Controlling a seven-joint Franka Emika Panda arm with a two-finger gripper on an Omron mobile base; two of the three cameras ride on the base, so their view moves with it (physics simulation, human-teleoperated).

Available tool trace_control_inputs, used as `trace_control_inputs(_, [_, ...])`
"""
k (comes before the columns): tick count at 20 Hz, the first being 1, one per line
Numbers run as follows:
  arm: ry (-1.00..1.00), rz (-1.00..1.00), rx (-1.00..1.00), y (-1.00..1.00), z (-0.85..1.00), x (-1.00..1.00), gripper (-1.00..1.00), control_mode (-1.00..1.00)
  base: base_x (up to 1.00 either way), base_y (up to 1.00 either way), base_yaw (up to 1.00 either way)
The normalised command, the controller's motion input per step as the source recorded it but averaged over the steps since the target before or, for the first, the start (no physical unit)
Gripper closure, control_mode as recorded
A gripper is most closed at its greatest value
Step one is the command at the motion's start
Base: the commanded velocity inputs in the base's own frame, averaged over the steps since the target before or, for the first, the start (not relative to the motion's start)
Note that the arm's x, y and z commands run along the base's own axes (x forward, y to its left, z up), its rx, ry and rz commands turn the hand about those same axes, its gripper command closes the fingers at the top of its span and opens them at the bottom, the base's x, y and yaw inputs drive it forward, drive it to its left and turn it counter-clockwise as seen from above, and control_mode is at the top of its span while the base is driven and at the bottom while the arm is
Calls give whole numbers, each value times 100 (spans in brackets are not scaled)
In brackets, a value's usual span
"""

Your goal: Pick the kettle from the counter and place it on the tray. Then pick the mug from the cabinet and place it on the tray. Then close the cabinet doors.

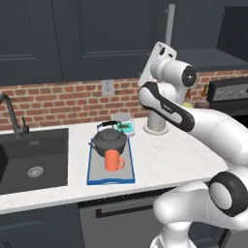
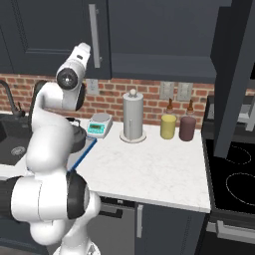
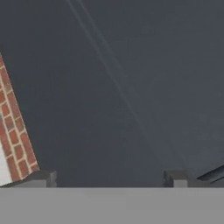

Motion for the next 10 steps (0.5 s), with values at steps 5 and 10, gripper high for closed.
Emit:
trace_control_inputs(5, [-8,0,-14,-2,16,-41,-100,-100,0,0,0])
trace_control_inputs(10, [-1,0,-16,0,15,-48,-100,-100,0,0,0])
